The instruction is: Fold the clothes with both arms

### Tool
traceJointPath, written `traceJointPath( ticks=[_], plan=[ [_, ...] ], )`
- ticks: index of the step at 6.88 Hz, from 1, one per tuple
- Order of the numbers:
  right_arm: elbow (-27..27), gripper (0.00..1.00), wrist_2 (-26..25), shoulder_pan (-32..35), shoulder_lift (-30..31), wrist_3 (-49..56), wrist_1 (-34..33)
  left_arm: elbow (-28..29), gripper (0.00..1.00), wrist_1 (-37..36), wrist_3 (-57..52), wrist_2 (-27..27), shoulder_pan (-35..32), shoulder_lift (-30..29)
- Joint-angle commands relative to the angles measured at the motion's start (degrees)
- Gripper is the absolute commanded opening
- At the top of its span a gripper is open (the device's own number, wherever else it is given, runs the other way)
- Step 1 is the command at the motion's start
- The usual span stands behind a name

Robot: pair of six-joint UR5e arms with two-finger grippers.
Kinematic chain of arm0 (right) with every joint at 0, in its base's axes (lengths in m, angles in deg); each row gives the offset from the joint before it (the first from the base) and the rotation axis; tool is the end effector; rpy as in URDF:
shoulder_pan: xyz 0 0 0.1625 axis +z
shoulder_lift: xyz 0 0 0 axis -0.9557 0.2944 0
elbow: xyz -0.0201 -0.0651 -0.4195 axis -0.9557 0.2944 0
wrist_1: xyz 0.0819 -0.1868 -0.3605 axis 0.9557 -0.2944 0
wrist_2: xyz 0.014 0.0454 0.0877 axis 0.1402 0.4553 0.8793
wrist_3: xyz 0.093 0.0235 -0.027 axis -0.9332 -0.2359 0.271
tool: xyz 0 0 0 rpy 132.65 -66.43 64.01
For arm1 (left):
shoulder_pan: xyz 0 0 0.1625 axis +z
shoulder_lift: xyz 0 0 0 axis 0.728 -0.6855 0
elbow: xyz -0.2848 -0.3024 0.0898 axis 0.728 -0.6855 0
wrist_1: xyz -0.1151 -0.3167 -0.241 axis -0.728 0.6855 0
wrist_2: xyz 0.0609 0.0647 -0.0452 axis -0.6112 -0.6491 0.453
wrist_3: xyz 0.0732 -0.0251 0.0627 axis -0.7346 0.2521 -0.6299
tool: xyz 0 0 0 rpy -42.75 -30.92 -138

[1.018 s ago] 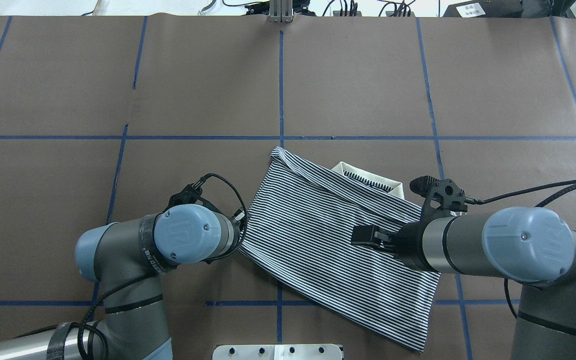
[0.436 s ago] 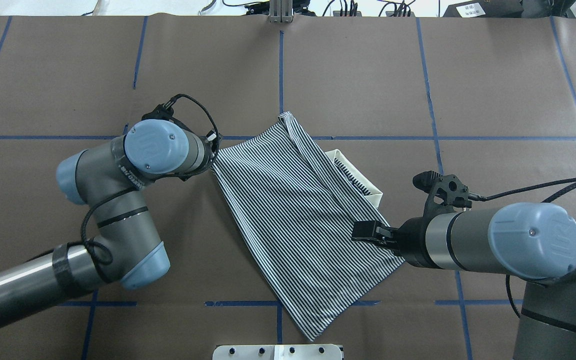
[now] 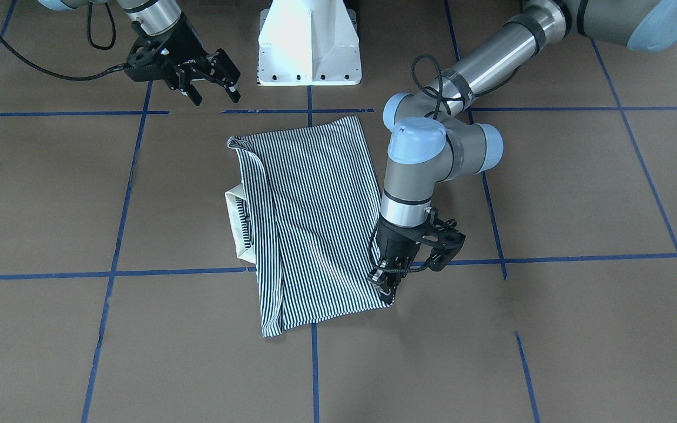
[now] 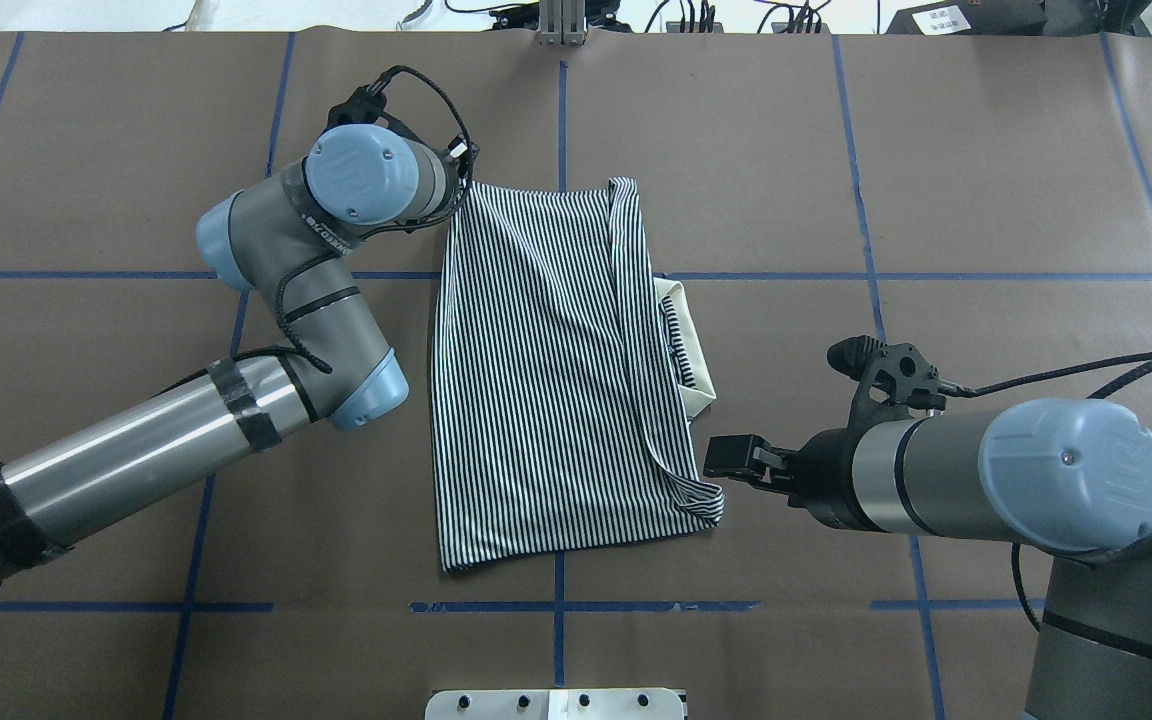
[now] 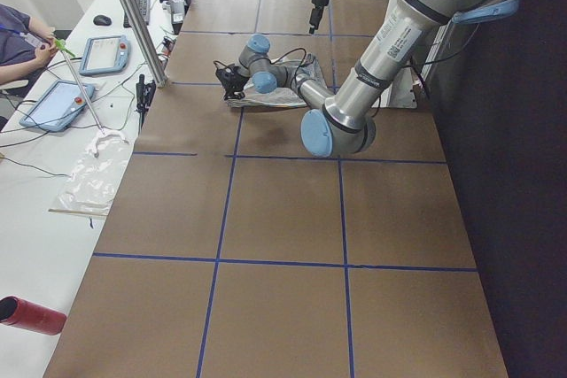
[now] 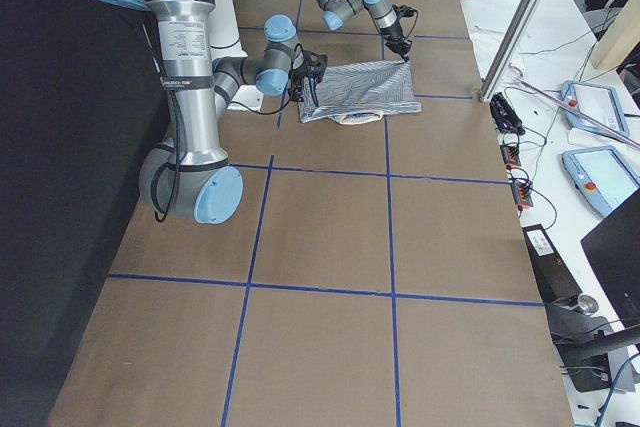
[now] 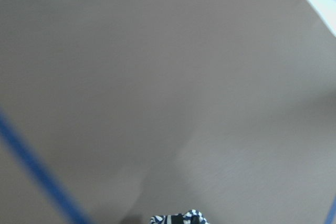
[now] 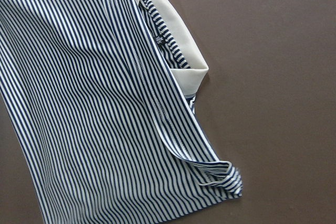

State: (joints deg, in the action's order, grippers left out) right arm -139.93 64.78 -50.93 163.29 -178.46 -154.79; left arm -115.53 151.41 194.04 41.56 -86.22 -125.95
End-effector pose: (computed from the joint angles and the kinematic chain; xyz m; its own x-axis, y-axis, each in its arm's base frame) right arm -0.3947 -0.2851 0.2690 0.3950 0.2460 0.8851 -0.2656 0.9529 -0.1464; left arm 0.5380 -0.6241 0.2529 0.1364 -0.5502 -0.8238 0.7669 0.5851 -0.2637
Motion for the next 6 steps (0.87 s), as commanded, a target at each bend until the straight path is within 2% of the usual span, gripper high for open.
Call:
traceJointPath(
  ticks=[1,2,3,4,5,6],
  plan=[
    [0.4,1.00,-0.4,0.1,-0.7,0.3,0.0,5.8,0.22,6.6,-4.6,-3.4,-1.1,-2.9],
    [0.4,1.00,-0.6,0.2,-0.8,0.7,0.0,6.1,0.99,7.4,-10.7,-6.2,-1.1,-2.9],
    [1.0,1.00,-1.5,0.4,-0.8,1.1,-0.1,6.4,1.00,7.4,-12.0,-6.2,-1.8,-2.7],
    [3.3,1.00,-2.0,1.2,-4.3,2.8,-1.0,6.2,1.00,6.7,-16.4,-5.0,-2.6,-2.6],
    [8.0,1.00,-2.2,2.1,-8.7,5.3,-2.5,5.2,1.00,3.8,-19.1,2.5,-2.9,-2.1],
    [11.2,1.00,-2.2,2.5,-11.4,8.9,-4.2,-1.0,1.00,-1.7,-19.4,5.5,-3.0,0.7]
  ],
)
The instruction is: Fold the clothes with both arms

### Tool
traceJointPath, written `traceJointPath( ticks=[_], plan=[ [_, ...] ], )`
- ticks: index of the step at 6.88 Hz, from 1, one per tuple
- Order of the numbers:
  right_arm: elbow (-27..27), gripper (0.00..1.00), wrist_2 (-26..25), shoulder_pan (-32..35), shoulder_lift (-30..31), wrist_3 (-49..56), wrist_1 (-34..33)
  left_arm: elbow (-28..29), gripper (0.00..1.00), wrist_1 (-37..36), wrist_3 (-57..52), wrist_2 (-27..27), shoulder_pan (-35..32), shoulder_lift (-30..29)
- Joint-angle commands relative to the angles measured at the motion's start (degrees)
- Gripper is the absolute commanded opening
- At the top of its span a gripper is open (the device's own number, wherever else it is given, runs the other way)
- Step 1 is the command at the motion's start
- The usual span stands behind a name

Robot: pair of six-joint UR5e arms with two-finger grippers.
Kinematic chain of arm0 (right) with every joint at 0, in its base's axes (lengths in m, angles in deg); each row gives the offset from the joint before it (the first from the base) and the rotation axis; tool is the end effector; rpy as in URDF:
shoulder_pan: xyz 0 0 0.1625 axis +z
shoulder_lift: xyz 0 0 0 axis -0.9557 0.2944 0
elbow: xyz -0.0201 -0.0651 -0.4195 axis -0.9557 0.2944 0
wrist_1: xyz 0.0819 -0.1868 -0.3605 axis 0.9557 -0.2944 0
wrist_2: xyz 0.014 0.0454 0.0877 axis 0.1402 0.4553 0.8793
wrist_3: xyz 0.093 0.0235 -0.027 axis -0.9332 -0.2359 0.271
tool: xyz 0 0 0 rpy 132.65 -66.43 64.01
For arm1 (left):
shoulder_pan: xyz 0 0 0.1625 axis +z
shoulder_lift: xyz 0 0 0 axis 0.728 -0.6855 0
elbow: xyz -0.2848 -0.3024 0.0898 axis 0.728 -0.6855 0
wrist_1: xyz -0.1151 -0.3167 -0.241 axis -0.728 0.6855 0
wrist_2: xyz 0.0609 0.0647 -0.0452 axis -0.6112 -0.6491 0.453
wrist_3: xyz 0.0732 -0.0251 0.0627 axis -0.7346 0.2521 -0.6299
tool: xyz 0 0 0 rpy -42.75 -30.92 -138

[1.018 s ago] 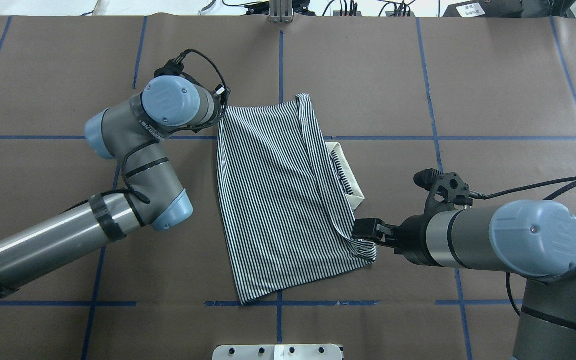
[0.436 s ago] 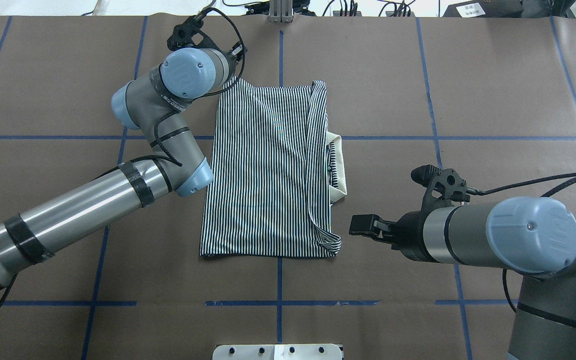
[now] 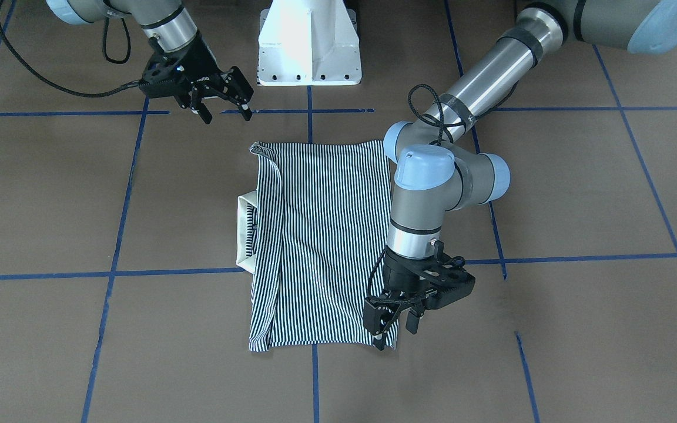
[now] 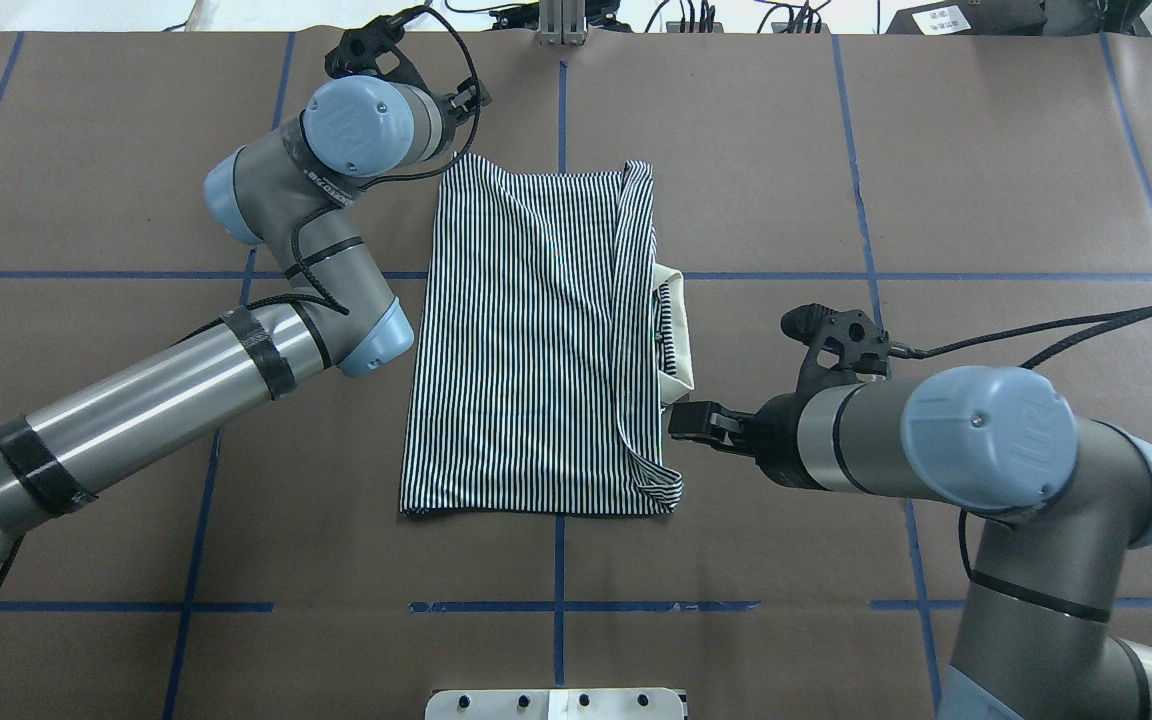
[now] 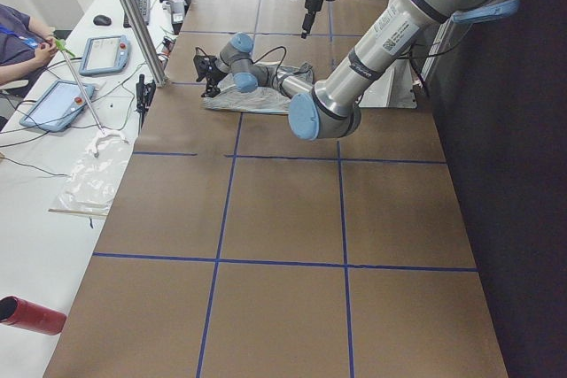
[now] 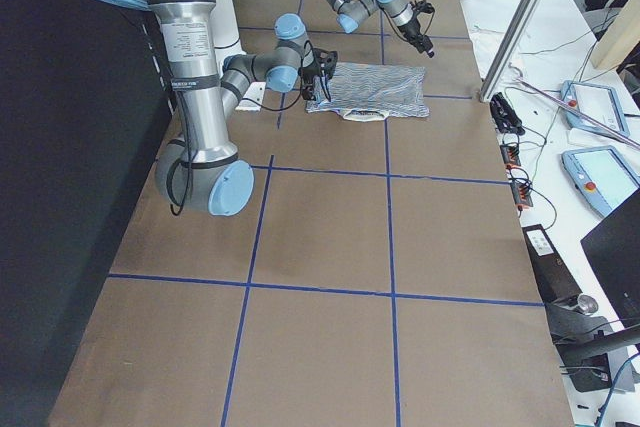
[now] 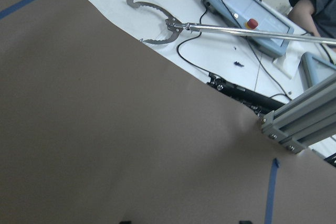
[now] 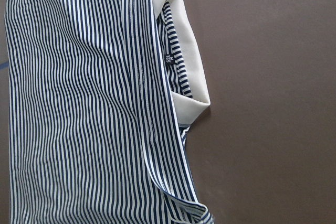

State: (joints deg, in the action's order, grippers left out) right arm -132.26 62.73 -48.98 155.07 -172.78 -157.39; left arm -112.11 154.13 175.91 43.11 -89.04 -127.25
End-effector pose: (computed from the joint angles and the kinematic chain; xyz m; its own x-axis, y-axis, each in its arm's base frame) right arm -0.4373 -0.3255 0.2590 0.4436 0.1777 0.8785 -0.2907 0.9557 -0.0466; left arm 0.5171 -0.6556 0.2577 0.3448 -0.3529 -0.8698 0.7049 0.7093 -0.0083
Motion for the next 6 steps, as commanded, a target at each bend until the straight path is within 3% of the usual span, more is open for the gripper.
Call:
traceJointPath(
  ticks=[1,2,3,4,6],
  plan=[
    [6.9,1.00,-0.1,0.5,-6.8,11.3,-6.4,-14.4,1.00,-12.1,-3.0,4.1,-0.1,6.3],
    [8.9,1.00,-0.4,0.4,-10.8,16.6,-14.1,-21.8,1.00,-20.5,-6.8,5.5,-0.1,7.5],
    [14.0,1.00,-1.0,0.3,-15.4,20.1,-16.4,-28.7,1.00,-22.8,-8.1,7.4,0.0,12.3],
    [21.0,1.00,-0.7,0.3,-19.7,23.8,-16.7,-32.1,1.00,-22.9,-9.5,7.5,0.0,14.4],
    [22.9,1.00,-0.2,-0.6,-20.3,26.6,-18.7,-32.2,1.00,-22.9,-9.7,7.6,0.1,14.7]
  ],
)
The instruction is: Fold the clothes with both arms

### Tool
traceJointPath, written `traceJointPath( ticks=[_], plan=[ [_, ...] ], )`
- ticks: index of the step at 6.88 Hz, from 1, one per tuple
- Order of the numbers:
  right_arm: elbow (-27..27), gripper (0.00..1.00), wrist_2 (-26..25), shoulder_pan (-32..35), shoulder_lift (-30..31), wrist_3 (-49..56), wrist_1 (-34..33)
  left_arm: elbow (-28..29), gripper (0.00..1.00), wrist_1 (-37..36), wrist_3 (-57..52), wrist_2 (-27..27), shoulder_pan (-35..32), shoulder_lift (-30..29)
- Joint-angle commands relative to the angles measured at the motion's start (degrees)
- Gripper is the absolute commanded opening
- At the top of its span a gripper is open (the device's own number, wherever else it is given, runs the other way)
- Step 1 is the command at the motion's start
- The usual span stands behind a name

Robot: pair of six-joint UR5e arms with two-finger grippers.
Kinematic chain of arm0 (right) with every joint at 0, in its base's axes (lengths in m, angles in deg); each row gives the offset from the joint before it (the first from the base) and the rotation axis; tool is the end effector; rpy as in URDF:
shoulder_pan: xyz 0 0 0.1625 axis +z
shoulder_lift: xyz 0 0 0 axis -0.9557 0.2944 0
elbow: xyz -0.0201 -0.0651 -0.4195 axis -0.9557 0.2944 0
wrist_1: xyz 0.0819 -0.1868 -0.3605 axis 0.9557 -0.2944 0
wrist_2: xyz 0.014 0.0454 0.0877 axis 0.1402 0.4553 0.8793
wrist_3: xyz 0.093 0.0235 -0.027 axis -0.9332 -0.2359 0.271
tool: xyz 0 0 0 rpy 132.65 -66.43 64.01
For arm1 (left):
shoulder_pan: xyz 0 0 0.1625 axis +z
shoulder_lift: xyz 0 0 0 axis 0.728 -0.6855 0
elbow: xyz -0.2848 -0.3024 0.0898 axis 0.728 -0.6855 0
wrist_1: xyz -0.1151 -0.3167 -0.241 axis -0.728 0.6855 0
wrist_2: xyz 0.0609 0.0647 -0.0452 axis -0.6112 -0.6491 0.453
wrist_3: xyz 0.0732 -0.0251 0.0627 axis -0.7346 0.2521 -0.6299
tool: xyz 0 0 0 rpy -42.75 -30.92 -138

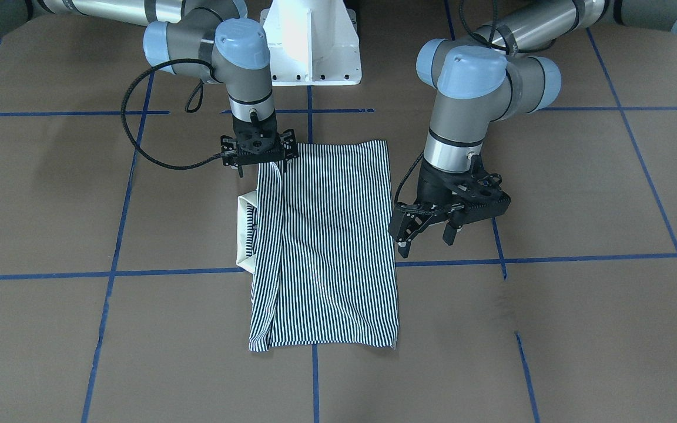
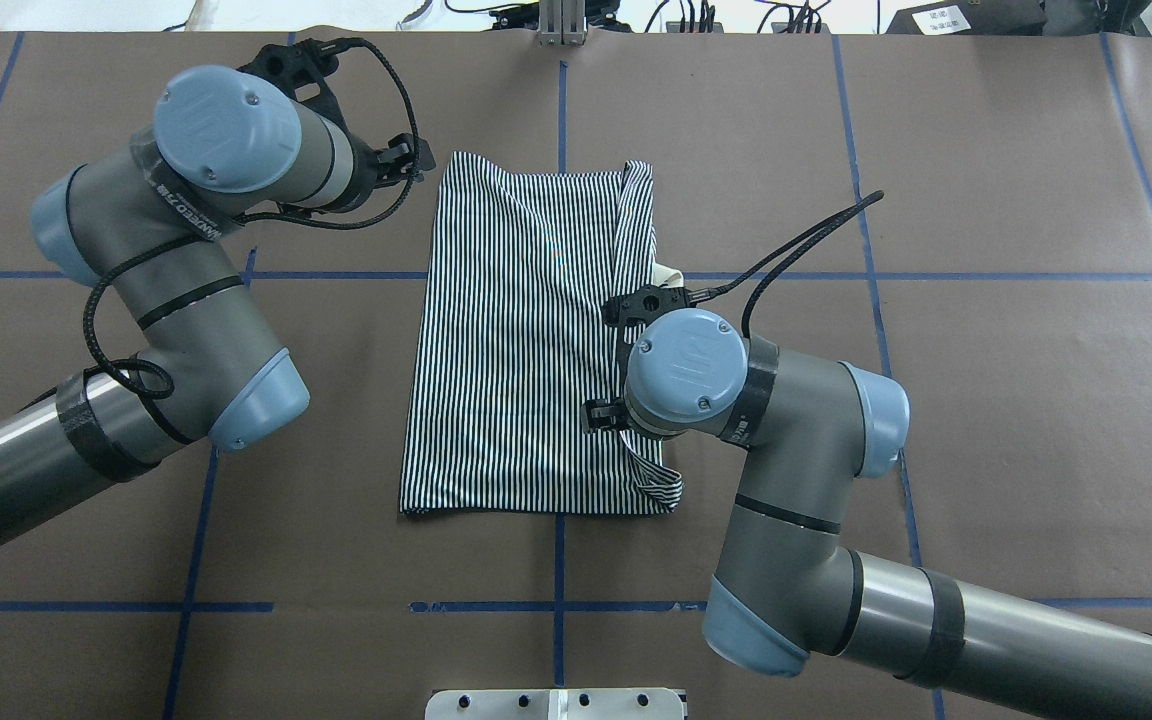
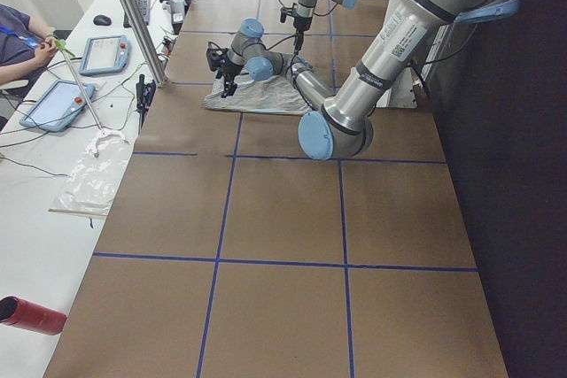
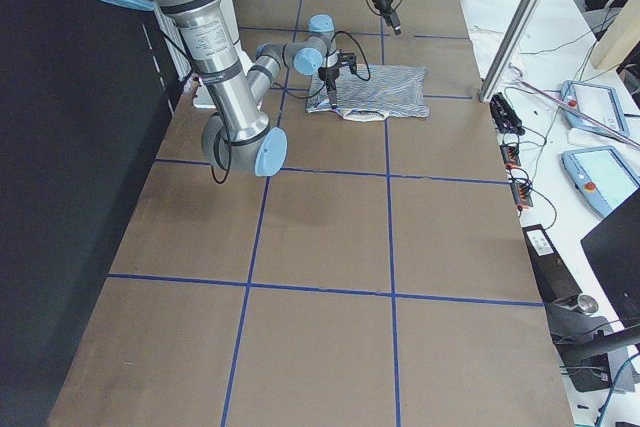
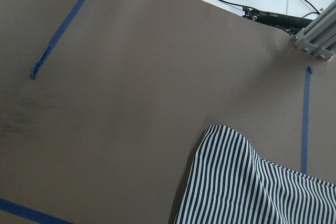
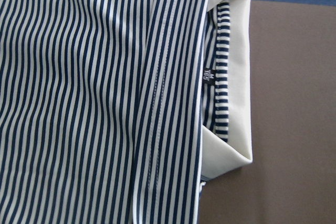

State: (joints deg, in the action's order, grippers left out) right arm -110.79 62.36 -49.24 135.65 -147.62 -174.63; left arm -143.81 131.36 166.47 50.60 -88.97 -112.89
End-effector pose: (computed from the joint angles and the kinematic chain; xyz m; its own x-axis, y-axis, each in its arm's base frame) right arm -0.5712 -0.3821 0.2545 0.7529 -0.1480 0.6413 0.0101 0.9769 0.2136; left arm 0.4265 -0.5544 0.2397 0.5035 -0.2751 -0.8190 0.5474 0.8350 0.0561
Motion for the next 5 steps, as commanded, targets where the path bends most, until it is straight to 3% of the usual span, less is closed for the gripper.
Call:
traceJointPath(
  ticks=[1,5],
  plan=[
    [1.3,1.00,0.8,-0.5,-1.0,3.0,-4.5,-0.5,1.00,0.0,-0.1,0.5,0.2,0.3],
    [1.5,1.00,2.2,-1.1,-0.6,4.4,-6.8,-0.5,1.00,0.4,-0.2,0.7,0.2,0.3]
  ],
)
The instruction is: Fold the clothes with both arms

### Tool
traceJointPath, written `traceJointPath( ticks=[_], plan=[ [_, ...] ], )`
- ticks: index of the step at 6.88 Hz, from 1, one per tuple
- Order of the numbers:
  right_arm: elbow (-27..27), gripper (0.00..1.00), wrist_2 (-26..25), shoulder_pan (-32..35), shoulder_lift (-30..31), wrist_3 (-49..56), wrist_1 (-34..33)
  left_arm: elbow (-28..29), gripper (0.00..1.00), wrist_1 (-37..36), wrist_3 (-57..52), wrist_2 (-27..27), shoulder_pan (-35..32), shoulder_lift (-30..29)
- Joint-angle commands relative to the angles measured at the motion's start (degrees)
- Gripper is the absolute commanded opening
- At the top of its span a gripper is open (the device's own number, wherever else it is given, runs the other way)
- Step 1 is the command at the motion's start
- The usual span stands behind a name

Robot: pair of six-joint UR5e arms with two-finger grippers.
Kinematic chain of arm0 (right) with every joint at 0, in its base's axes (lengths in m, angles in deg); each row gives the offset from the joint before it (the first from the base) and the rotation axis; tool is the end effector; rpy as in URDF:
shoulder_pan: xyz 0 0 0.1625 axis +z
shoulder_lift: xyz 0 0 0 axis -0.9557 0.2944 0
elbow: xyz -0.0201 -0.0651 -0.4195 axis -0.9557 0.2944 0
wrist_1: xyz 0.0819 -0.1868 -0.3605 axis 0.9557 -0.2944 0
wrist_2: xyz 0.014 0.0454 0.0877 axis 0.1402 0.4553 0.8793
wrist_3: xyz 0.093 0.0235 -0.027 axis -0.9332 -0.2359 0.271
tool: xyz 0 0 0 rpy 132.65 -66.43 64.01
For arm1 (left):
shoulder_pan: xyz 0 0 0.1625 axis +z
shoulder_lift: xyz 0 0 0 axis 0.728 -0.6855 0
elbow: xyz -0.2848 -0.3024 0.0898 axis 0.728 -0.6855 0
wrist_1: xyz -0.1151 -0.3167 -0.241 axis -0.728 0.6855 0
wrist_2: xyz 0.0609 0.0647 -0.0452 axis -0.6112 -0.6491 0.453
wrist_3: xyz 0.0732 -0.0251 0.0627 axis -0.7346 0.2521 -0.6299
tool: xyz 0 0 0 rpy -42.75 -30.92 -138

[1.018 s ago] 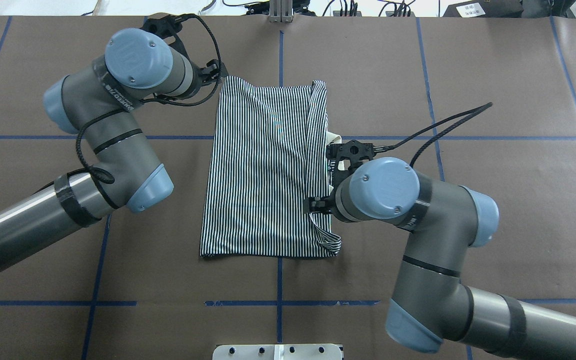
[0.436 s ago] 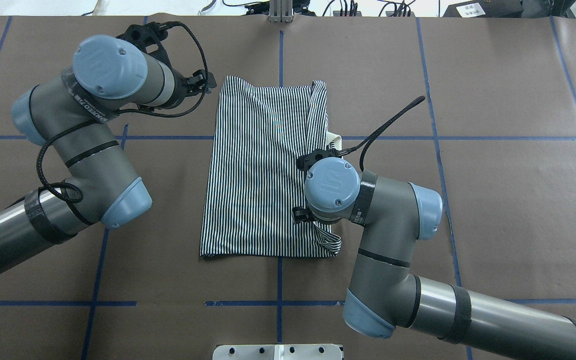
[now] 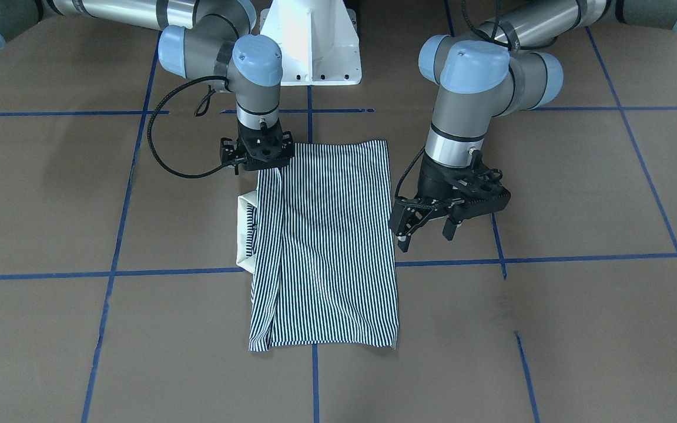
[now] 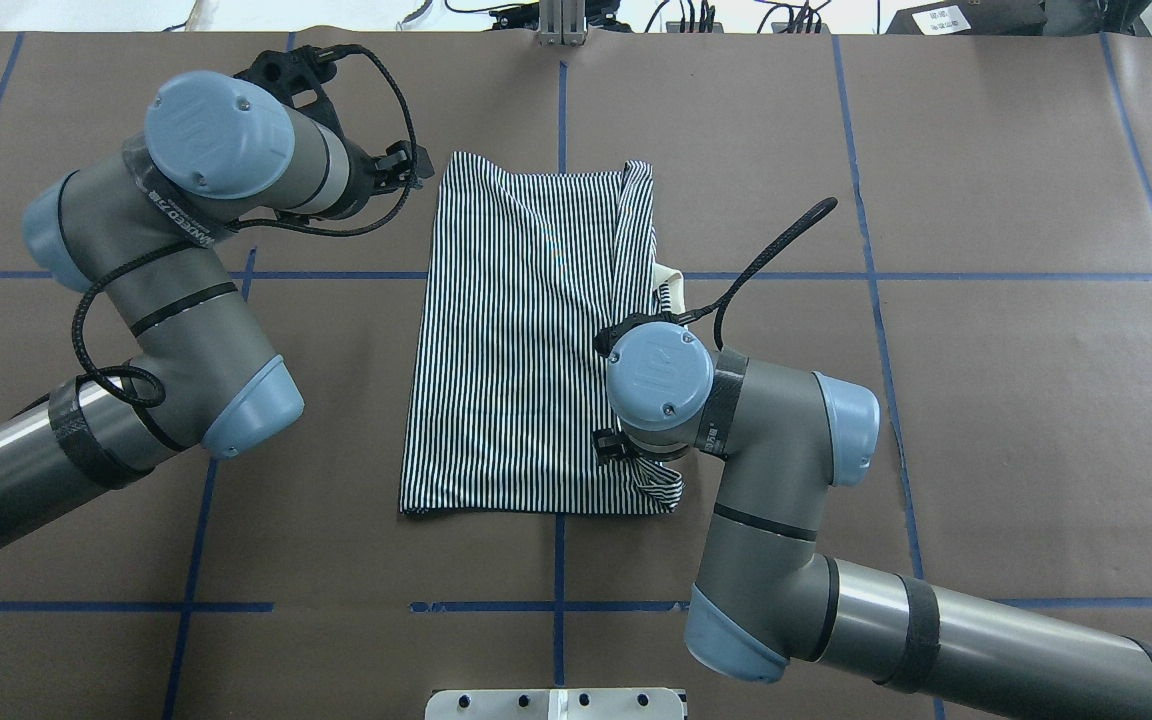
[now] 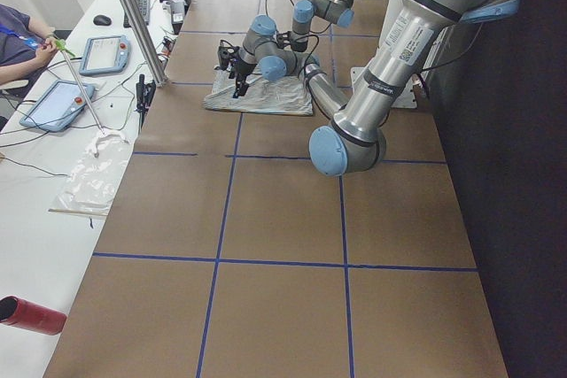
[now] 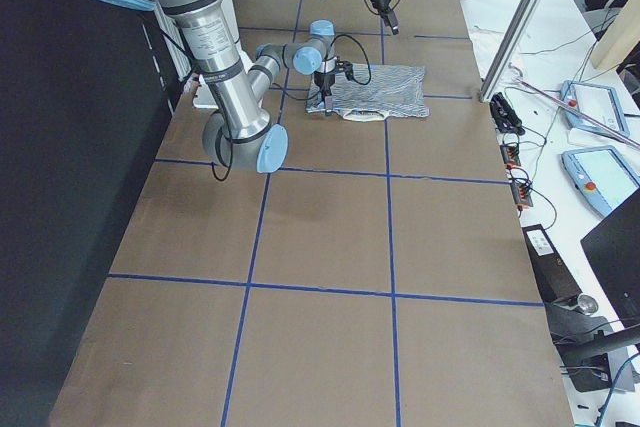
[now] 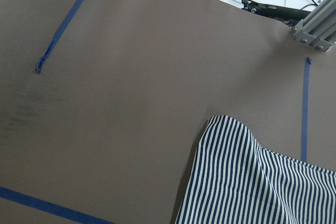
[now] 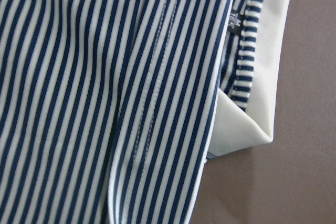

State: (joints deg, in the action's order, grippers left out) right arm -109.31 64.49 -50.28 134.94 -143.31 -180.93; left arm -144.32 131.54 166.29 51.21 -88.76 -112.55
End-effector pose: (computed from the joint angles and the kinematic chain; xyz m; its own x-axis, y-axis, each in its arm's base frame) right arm -0.5846 -0.3705 0.2722 0.8016 -0.2085 0.5603 0.1292 0.9755 0.1782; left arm 0.4269 -0.5500 0.2393 0.5015 -0.2665 -0.8231 0.5359 0.8426 0.0536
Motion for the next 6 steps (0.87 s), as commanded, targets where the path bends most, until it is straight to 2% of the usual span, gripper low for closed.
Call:
traceJointPath(
  ticks=[1,2,6],
  plan=[
    [0.1,1.00,0.1,0.1,0.6,0.9,-0.6,-0.1,1.00,0.2,0.1,0.1,0.0,-0.1],
    [-0.2,1.00,0.1,0.7,0.5,3.1,-2.4,-0.1,1.00,0.2,0.1,0.1,0.0,-0.1],
    [-1.7,1.00,1.5,3.6,3.4,7.1,-2.4,-0.1,1.00,0.3,0.3,0.1,0.1,-0.8]
  ],
)
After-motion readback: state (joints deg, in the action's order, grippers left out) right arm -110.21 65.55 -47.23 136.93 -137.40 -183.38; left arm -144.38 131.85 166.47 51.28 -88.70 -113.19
